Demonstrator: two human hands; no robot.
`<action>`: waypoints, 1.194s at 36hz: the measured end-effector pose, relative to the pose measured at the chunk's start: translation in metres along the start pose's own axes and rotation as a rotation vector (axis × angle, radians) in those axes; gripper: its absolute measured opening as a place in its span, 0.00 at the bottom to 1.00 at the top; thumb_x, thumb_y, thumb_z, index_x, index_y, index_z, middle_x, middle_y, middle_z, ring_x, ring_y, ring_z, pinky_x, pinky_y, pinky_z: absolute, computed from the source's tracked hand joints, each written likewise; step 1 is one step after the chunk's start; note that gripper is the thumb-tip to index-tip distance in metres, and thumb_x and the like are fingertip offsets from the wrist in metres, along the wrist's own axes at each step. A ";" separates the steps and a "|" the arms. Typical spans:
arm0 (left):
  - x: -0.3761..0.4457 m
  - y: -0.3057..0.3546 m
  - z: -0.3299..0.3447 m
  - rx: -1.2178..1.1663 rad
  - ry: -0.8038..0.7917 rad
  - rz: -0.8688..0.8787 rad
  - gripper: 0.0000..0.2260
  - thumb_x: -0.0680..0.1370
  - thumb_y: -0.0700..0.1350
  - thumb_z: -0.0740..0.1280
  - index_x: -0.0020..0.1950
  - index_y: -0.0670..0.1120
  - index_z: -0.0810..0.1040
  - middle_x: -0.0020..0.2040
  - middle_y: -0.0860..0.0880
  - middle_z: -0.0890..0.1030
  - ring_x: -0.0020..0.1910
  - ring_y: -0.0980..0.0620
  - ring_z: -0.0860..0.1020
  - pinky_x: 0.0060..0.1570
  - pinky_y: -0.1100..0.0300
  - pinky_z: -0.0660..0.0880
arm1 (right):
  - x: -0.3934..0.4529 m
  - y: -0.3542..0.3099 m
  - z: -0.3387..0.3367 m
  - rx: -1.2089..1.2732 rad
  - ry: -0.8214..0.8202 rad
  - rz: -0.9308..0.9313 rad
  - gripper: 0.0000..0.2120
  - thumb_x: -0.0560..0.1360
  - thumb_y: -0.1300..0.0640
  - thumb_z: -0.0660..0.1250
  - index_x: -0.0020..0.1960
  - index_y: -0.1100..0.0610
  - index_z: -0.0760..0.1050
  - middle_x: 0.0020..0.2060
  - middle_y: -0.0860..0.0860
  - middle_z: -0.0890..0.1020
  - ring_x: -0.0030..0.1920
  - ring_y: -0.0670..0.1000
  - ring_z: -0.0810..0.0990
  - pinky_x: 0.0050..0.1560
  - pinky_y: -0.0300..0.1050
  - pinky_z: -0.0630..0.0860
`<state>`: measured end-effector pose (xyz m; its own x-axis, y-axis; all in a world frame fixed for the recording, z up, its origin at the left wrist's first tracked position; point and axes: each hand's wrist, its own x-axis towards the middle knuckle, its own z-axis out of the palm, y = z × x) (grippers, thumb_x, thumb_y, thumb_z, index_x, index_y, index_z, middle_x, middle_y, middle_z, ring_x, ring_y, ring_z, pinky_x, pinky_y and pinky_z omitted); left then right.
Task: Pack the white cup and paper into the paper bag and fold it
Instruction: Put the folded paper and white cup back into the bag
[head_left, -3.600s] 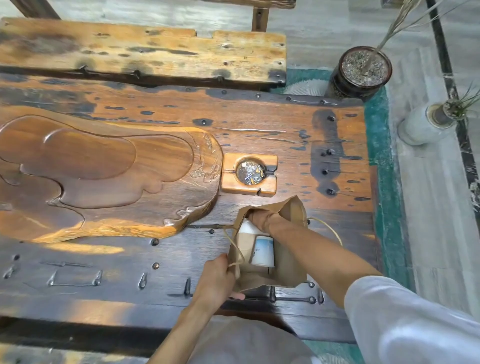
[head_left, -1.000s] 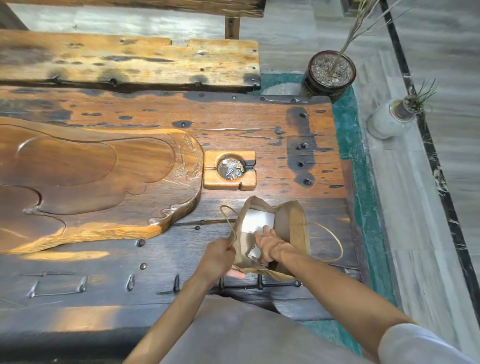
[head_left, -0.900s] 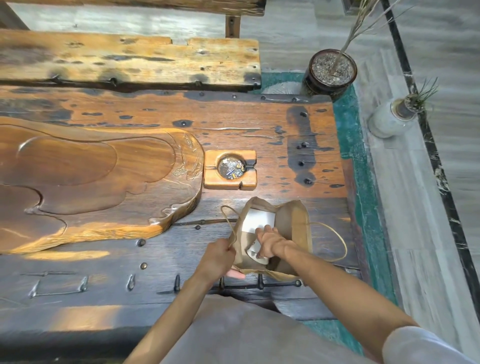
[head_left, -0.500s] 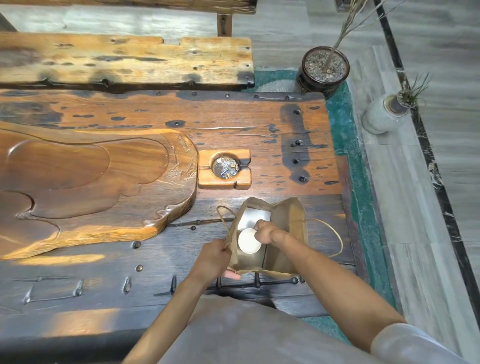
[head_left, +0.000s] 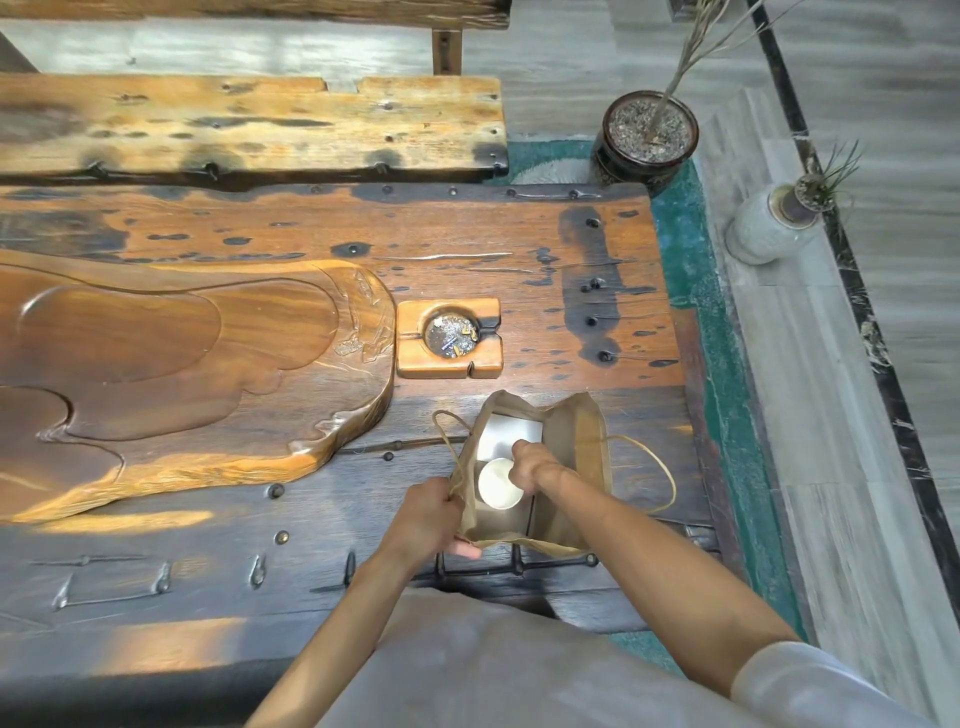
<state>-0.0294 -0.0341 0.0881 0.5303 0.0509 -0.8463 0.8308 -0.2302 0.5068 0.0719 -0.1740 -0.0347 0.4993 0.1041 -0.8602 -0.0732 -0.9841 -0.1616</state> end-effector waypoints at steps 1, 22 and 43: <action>0.000 0.001 0.000 -0.002 0.000 -0.001 0.13 0.81 0.36 0.53 0.58 0.40 0.76 0.60 0.36 0.78 0.37 0.42 0.86 0.30 0.62 0.80 | -0.001 0.000 -0.001 -0.007 0.005 0.001 0.20 0.76 0.68 0.60 0.68 0.63 0.68 0.67 0.60 0.71 0.66 0.56 0.74 0.50 0.39 0.72; 0.005 -0.001 0.005 0.040 -0.019 -0.023 0.11 0.81 0.38 0.54 0.55 0.39 0.75 0.59 0.35 0.78 0.35 0.43 0.87 0.35 0.55 0.76 | -0.024 -0.003 -0.030 0.023 -0.101 0.065 0.23 0.81 0.53 0.57 0.74 0.60 0.63 0.72 0.57 0.69 0.70 0.57 0.73 0.63 0.45 0.72; 0.001 0.002 0.015 0.018 -0.027 0.000 0.13 0.78 0.35 0.54 0.56 0.31 0.74 0.54 0.30 0.79 0.32 0.43 0.86 0.26 0.58 0.74 | -0.095 -0.005 -0.080 -0.111 0.094 -0.305 0.17 0.84 0.52 0.54 0.45 0.61 0.74 0.48 0.62 0.80 0.46 0.57 0.75 0.45 0.43 0.67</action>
<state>-0.0299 -0.0491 0.0863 0.5255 0.0249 -0.8504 0.8274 -0.2479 0.5040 0.0940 -0.1905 0.0871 0.5620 0.3871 -0.7310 0.1832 -0.9200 -0.3464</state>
